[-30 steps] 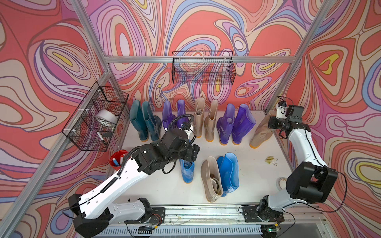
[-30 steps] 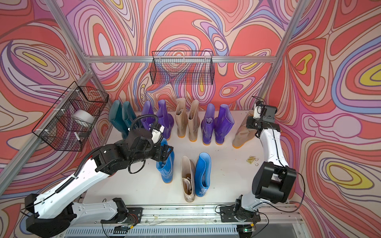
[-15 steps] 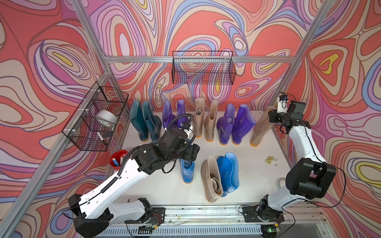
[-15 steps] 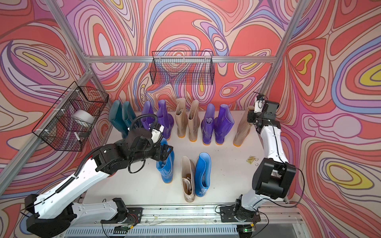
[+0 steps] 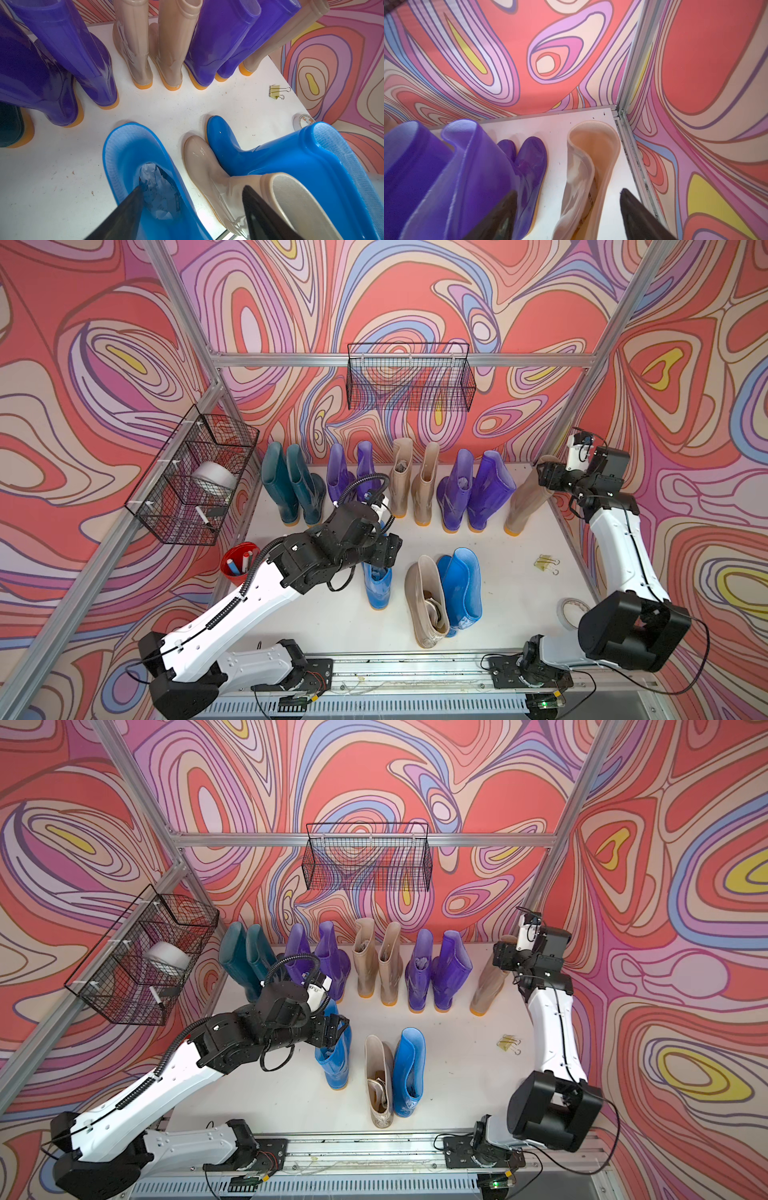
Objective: Match and arrange rain boots in pairs
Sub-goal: Place the rain boot at the corner of the board.
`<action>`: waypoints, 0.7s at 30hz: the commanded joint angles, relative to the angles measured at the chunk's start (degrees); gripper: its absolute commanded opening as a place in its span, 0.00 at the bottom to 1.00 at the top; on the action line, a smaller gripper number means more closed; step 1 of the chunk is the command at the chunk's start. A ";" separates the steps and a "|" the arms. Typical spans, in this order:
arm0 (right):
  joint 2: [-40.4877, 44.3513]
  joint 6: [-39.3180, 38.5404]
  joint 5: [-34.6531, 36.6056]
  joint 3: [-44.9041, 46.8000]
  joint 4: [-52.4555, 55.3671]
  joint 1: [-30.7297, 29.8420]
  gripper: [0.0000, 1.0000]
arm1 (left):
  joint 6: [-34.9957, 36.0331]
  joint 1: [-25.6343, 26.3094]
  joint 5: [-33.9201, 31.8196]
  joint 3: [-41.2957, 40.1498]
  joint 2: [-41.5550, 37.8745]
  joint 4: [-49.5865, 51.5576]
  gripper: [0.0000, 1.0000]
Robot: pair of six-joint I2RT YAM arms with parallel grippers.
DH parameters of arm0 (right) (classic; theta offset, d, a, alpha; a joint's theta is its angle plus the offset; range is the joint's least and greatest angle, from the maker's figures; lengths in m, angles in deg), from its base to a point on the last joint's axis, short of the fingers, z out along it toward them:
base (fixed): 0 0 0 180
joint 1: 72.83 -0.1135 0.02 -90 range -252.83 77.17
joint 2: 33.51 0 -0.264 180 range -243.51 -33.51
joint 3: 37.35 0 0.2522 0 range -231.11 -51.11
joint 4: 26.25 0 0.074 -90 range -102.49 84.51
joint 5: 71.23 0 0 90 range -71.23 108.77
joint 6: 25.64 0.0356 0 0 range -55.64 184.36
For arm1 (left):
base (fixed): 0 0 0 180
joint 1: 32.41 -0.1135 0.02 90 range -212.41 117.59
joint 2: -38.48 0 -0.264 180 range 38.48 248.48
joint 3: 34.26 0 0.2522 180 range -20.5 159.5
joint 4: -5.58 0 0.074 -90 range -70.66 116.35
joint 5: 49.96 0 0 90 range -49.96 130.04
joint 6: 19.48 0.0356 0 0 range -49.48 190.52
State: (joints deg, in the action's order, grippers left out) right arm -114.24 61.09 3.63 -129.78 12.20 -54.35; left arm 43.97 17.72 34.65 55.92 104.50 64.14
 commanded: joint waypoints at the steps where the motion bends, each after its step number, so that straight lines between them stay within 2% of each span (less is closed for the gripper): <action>1: 4.92 3.53 -0.79 4.28 1.68 0.14 0.81 | 0.61 -0.34 0.29 -0.92 -1.71 -1.55 0.77; 9: 15.77 9.28 2.69 20.03 -0.19 -2.49 0.85 | 0.88 -0.43 0.47 -2.24 -2.88 -2.35 0.77; 12: 17.38 11.40 4.46 23.96 -1.01 -4.83 0.85 | 0.82 -0.40 0.62 -2.41 -3.13 -2.43 0.78; 17: 15.96 15.30 8.10 30.99 -8.12 -6.18 0.86 | 0.47 -0.39 0.95 -2.91 -3.35 -2.55 0.78; 21: 10.70 17.15 12.89 33.39 -14.37 -6.23 0.86 | -0.11 -0.38 1.08 -3.89 -4.02 -2.78 0.78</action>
State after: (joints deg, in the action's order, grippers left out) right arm -100.74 75.41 11.92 -97.41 4.39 -60.45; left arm 44.15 17.72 35.46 52.99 101.66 62.30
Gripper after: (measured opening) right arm 0.857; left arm 0.777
